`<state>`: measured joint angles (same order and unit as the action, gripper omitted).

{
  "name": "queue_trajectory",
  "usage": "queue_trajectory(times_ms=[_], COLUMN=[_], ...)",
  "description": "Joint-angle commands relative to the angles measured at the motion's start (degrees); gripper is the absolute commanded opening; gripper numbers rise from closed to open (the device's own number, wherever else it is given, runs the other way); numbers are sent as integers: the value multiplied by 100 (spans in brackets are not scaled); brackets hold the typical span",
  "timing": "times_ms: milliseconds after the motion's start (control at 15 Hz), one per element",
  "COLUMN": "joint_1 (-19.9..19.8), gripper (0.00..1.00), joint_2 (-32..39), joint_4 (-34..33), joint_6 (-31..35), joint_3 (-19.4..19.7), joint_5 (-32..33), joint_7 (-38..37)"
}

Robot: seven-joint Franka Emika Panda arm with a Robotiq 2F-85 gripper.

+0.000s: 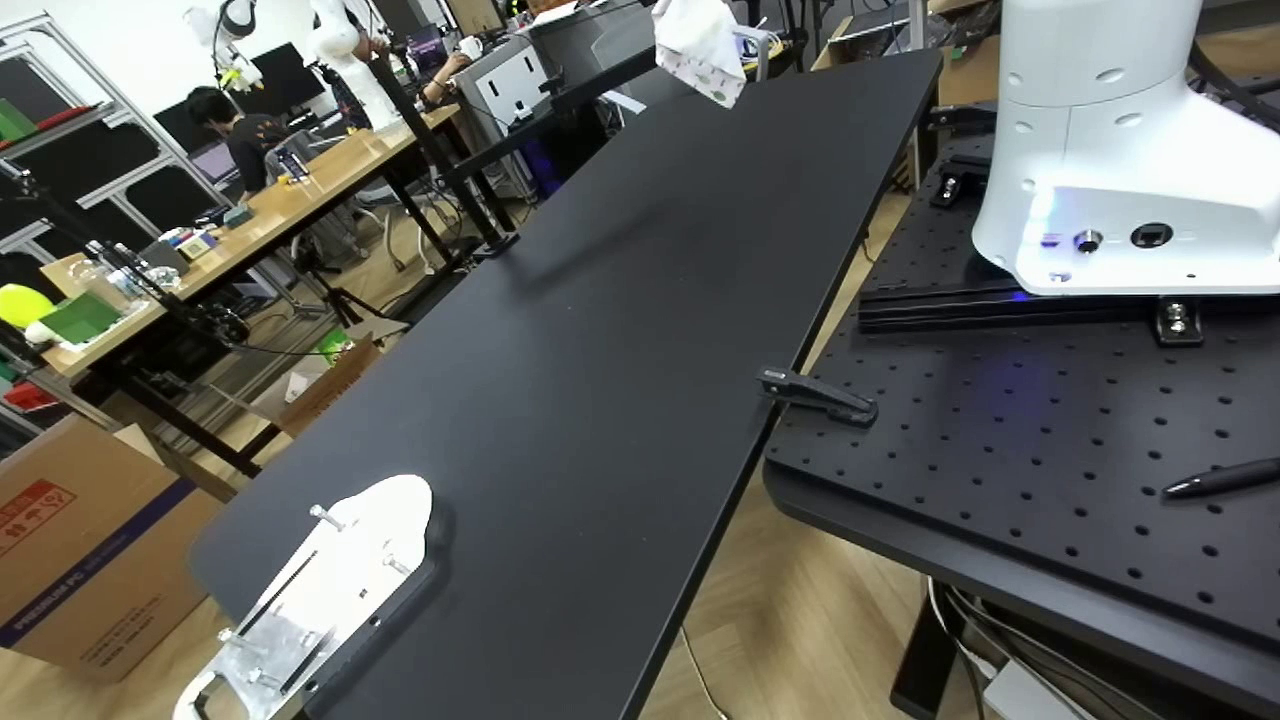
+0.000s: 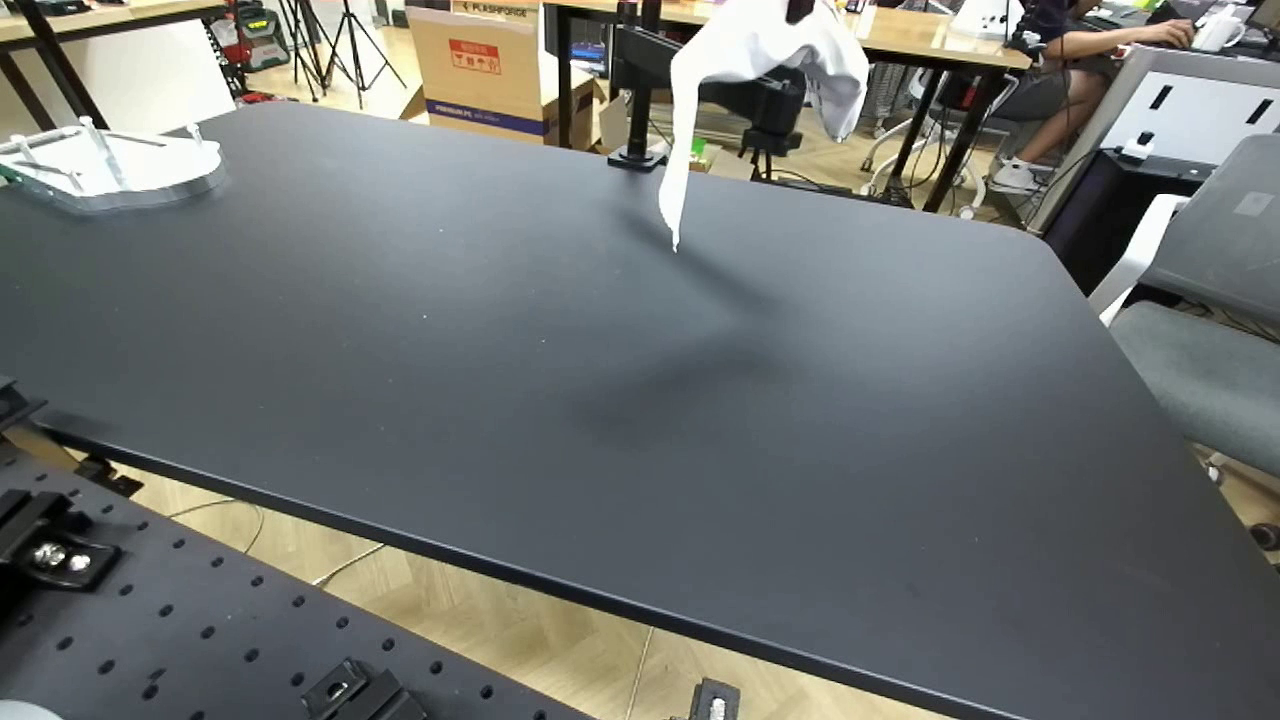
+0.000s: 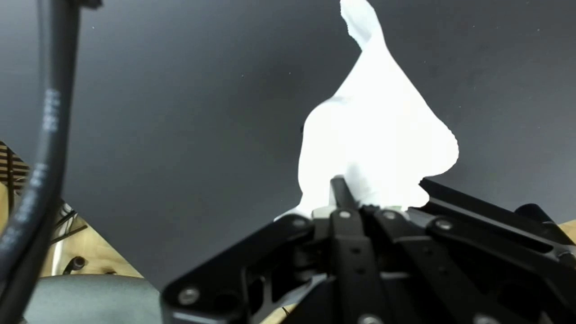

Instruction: Hang the cloth on the stand

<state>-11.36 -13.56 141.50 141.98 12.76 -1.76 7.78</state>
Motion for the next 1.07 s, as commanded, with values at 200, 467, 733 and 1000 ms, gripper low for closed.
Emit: queue_trajectory(times_ms=[200,467,733,1000], joint_1=[105,141,183,280], gripper=[31,54,81,100], joint_2=[517,557,294,-167], joint_4=[-413,-437,-342,-214], joint_6=[-79,-113,-140,-228], joint_3=[-11,-97,-244,-443], joint_5=[-126,-67,85,173], joint_7=[200,151,12,-95])
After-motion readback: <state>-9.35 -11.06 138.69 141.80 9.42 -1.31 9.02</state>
